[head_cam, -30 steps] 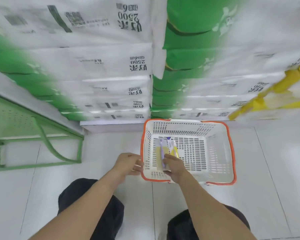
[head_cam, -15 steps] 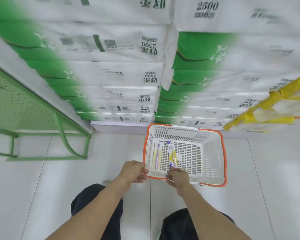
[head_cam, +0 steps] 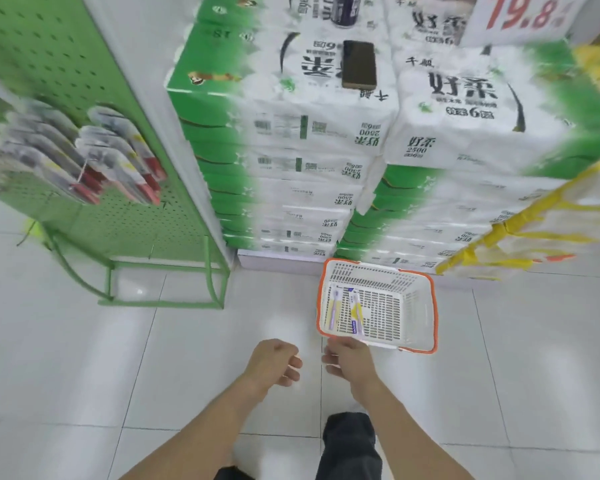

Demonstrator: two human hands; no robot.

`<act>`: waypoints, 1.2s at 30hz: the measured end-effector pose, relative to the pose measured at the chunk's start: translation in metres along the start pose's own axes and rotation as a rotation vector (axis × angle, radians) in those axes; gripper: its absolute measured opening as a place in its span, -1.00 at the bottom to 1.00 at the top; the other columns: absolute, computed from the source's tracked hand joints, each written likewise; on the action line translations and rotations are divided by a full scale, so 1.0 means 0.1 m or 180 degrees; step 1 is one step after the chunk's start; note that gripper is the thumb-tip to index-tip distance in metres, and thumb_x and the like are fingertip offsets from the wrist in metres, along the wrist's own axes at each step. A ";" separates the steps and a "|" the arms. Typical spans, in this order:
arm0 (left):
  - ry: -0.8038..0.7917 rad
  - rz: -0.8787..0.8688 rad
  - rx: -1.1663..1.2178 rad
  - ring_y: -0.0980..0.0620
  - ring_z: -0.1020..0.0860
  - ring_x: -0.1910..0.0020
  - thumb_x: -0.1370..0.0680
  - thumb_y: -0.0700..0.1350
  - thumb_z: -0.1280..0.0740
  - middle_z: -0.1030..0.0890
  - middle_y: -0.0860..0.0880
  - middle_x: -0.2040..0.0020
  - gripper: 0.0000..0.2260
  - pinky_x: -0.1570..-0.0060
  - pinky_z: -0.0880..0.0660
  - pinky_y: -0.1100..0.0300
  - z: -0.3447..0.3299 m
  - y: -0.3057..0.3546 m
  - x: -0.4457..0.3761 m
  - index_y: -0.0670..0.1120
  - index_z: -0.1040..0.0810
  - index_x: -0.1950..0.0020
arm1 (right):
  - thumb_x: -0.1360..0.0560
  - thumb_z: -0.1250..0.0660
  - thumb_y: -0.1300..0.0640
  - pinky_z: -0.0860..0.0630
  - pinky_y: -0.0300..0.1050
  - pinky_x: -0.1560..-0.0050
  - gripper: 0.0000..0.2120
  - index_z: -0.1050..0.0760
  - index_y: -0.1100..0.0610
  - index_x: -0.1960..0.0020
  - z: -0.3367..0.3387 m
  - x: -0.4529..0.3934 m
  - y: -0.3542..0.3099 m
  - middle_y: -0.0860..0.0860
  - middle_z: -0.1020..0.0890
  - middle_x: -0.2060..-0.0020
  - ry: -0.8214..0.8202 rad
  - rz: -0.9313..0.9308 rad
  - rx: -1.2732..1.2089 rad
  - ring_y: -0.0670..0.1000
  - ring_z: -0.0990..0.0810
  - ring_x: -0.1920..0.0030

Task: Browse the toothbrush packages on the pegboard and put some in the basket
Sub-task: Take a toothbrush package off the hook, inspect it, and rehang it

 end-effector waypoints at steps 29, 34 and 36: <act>0.0982 -0.0306 0.0805 -0.03 -0.64 0.31 -0.62 -0.19 -0.31 -0.69 -0.18 0.08 -0.88 0.31 -0.57 0.18 5.35 -0.11 0.20 -0.20 -0.60 -0.06 | -0.56 -0.36 0.25 -0.57 -0.17 0.20 -0.93 -0.62 0.16 0.00 -5.29 0.49 -1.22 0.05 -0.67 0.15 -0.0864 0.0702 0.1370 -0.04 -0.67 0.23; 0.0974 -0.0529 0.0657 -0.03 -0.59 0.35 -0.61 -0.20 -0.28 -0.68 -0.18 0.13 -0.88 0.34 -0.49 0.15 6.07 0.06 0.08 -0.21 -0.59 -0.01 | -0.57 -0.38 0.23 -0.58 -0.15 0.19 -0.93 -0.62 0.09 0.04 -6.18 0.53 -1.53 0.01 -0.66 0.19 -0.0909 0.1009 0.1473 -0.04 -0.67 0.23; 0.0869 -0.0624 0.0419 0.00 -0.60 0.38 -0.60 -0.20 -0.28 -0.68 -0.16 0.14 -0.89 0.32 -0.47 0.13 6.34 0.07 0.02 -0.17 -0.59 0.01 | -0.57 -0.38 0.23 -0.60 -0.10 0.14 -0.92 -0.62 0.07 0.05 -6.56 0.57 -1.60 0.01 -0.67 0.20 -0.0860 0.1148 0.1487 -0.01 -0.68 0.20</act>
Point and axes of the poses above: each hand's wrist, its own x-axis away from the middle knuckle, its own z-axis out of the back of the hand, y = z × x, the point moved 4 cm from there along -x, towards the middle knuckle
